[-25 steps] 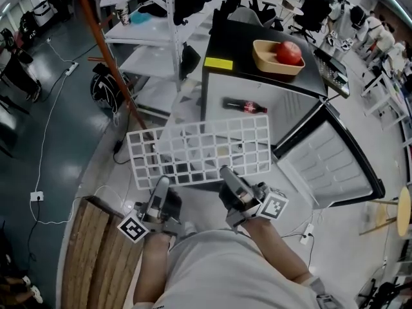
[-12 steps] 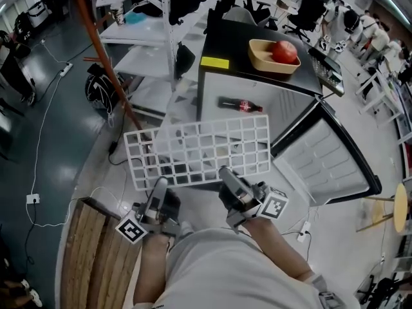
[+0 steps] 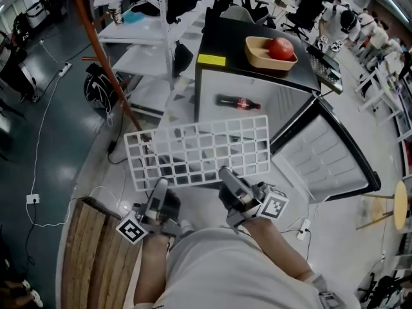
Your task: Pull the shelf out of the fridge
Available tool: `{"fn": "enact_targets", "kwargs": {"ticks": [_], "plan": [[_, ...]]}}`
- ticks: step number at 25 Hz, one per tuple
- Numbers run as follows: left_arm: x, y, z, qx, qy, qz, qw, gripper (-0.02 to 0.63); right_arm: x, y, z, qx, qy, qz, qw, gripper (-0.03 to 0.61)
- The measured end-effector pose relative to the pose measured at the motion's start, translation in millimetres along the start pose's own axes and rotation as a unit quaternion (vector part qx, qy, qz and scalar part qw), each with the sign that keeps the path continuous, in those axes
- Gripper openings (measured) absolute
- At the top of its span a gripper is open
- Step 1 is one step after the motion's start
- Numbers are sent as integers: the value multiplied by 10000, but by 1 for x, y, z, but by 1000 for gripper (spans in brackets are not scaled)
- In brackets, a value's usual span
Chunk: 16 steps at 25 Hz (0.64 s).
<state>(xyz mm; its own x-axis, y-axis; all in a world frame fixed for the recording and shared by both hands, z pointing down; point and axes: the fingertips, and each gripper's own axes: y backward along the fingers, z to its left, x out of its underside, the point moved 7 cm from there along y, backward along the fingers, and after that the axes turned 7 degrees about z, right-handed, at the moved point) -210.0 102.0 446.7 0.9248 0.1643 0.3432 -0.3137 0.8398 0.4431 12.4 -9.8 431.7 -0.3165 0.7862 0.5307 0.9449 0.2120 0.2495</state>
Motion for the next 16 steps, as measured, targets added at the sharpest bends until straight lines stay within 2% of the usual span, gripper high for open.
{"fn": "enact_targets", "kwargs": {"ticks": [16], "plan": [[8,11,-6,-64,15,-12,10000,31,10,8,2,-19,-82,10,10000,34]]}}
